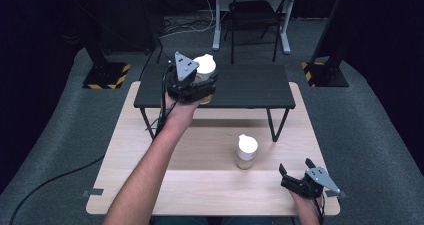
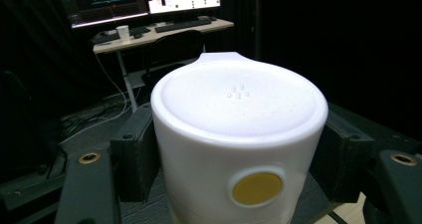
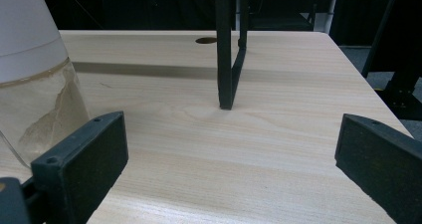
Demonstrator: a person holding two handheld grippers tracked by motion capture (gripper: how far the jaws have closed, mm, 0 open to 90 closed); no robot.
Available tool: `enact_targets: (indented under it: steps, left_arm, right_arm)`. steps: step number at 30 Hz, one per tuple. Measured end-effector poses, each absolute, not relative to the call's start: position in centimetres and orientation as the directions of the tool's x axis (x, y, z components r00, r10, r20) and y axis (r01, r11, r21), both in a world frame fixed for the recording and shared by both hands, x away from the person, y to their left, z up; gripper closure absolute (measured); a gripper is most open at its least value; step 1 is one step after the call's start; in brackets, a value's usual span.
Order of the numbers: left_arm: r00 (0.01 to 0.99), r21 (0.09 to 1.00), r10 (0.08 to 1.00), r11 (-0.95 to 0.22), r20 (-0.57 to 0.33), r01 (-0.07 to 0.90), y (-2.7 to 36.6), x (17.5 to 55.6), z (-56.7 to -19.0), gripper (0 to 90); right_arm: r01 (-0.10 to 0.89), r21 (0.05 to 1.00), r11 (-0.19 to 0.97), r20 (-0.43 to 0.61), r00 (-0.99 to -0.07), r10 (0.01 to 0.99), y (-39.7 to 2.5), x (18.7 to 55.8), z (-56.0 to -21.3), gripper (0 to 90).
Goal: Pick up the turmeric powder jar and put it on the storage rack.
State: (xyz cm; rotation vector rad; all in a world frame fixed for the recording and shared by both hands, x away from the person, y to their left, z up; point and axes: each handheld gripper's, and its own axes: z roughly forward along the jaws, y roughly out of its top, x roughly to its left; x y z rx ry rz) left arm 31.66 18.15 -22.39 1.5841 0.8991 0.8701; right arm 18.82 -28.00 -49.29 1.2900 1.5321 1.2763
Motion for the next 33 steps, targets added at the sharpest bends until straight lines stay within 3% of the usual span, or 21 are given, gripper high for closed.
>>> enact_targets:
  steps: [13,33]
  left_arm:
    - [0.378,0.980,0.925,-0.094,0.022,0.174,18.6,34.1,-23.8,29.9]
    - [0.380,0.971,0.925,-0.070,-0.022,0.227,18.7,35.2,-23.8,29.9]
  right_arm:
    - [0.226,0.974,0.007,0.045,-0.225,0.973,-28.0,18.9,-49.3,0.0]
    - [0.230,0.973,-0.004,0.058,-0.231,0.971,-28.2,19.0,-49.3,0.0]
